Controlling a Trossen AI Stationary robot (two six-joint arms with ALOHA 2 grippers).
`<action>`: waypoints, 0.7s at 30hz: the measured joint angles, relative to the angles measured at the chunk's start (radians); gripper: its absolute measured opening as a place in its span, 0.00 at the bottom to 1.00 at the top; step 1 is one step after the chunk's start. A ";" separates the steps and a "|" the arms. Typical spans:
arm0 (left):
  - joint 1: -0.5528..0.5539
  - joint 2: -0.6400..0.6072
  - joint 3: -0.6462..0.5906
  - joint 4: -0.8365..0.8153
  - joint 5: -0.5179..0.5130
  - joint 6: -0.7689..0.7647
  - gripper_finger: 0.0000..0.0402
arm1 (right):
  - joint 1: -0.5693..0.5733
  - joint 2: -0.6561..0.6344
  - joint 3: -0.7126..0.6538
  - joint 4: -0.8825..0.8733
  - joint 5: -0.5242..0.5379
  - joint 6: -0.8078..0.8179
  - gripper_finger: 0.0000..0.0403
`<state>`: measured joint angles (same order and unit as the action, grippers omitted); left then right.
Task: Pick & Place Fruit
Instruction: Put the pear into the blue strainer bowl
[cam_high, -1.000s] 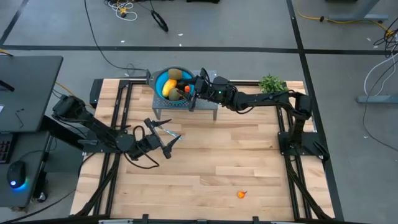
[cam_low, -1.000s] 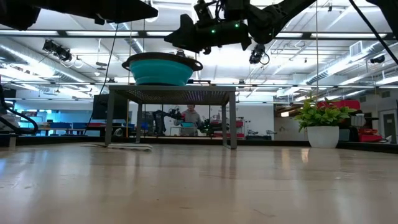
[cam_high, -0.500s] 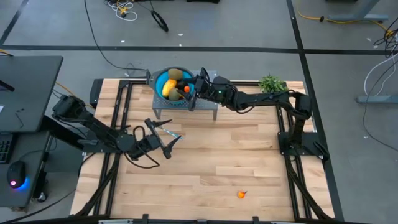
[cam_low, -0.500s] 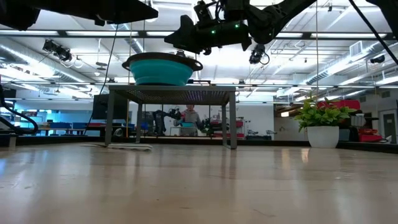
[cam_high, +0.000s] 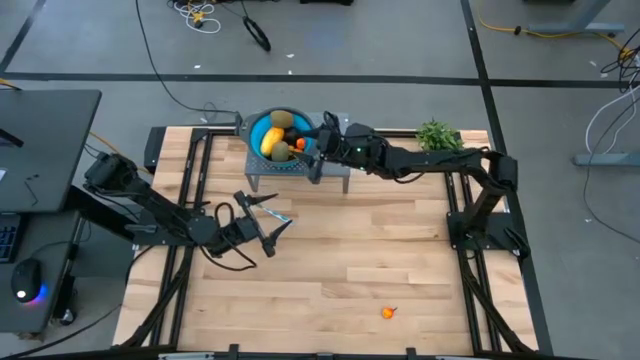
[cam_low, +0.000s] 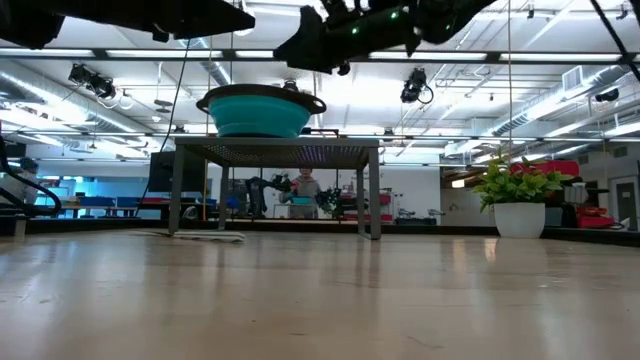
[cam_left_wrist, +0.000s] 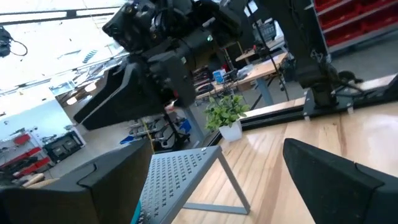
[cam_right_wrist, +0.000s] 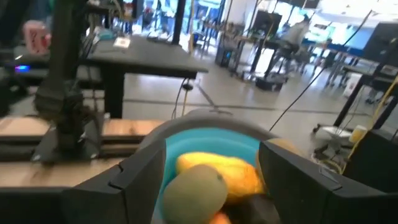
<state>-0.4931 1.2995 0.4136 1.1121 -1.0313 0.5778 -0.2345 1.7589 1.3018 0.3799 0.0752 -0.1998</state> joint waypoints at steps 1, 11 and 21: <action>0.000 0.000 0.000 0.000 0.004 -0.019 0.93 | 0.006 -0.014 0.000 -0.029 0.000 0.000 0.67; 0.000 0.000 0.000 -0.001 0.080 -0.032 0.93 | 0.090 -0.202 0.000 -0.384 0.078 -0.007 0.66; 0.000 0.000 0.000 -0.004 0.312 0.100 0.93 | 0.245 -0.346 -0.086 -0.611 0.242 0.096 0.66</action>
<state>-0.4934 1.2995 0.4133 1.1082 -0.7193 0.6781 0.0104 1.4129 1.2156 -0.2310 0.3168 -0.1042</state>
